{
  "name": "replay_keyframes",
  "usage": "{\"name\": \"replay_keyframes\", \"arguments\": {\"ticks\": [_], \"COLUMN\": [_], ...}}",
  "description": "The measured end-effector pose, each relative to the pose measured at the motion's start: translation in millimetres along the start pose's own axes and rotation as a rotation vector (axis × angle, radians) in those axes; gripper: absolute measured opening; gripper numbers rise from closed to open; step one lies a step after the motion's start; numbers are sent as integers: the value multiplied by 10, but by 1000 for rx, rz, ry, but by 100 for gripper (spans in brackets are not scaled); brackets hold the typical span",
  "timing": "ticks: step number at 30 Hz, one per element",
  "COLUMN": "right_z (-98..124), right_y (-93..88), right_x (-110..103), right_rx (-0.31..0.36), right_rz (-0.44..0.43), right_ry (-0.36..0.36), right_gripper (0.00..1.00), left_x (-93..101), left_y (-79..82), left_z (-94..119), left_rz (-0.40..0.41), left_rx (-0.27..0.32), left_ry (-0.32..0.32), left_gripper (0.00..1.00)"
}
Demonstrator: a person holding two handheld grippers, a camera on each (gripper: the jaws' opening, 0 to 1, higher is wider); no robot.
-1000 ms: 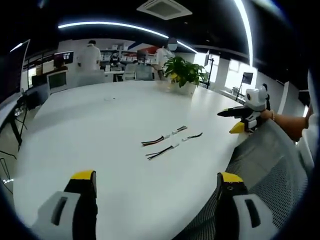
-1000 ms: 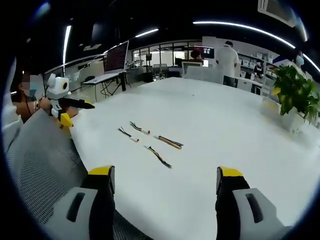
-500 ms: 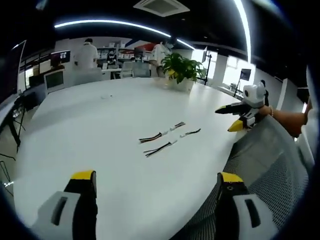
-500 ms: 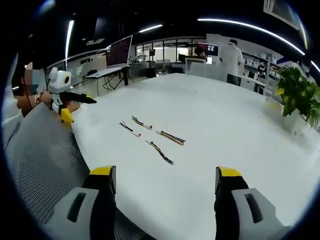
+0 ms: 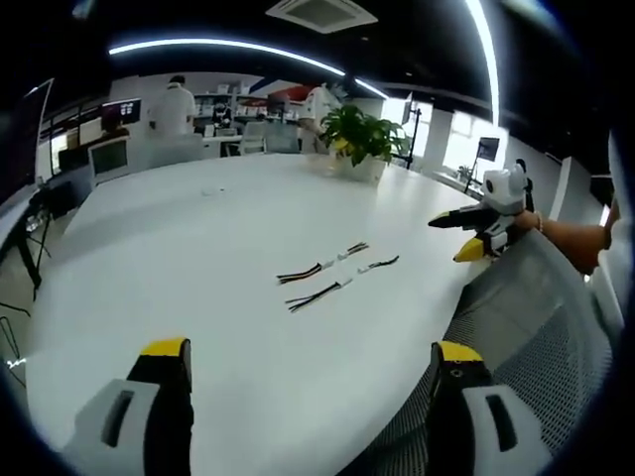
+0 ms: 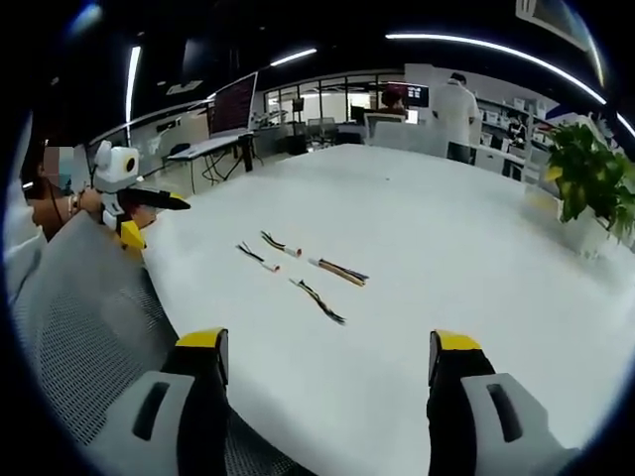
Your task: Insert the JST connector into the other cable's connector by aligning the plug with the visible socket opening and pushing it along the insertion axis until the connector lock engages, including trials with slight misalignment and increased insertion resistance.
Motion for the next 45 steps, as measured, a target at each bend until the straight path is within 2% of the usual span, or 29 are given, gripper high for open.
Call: {"name": "replay_keyframes", "arguments": {"ticks": [10,19,28,33,39,45], "right_z": [10,18,-36,-113,-171,-270], "right_y": [-5,37,13,7,82,178], "right_x": [19,21,139,166,170,246], "right_rx": [-7,15,5,-15,-2,2], "right_rz": [-12,-44,-47,-26,-11,29], "right_ry": [-8,-1,-27,-21,9,28], "right_gripper": [81,80,78,78,76,74], "left_x": [4,35,-1,-76,-202,-299], "left_y": [15,61,115,185,300,375], "left_z": [0,-9,-98,-131,-154,-265], "left_rz": [15,20,6,-7,-7,-24], "left_rx": [16,28,-1,-6,13,0], "left_ry": [-3,-21,-44,-48,-41,-57], "left_gripper": [99,99,99,99,99,99]}}
Point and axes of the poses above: the point that each gripper's makers call its tool centre point, and the gripper's own axes: z roughly backward along the fingers, x roughly to its right, y roughly out of its top, the point moved 2 cm from there along z, roughly backward along the fingers, and after that the axes turned 13 degrees about -y, right-handed, at the moved point
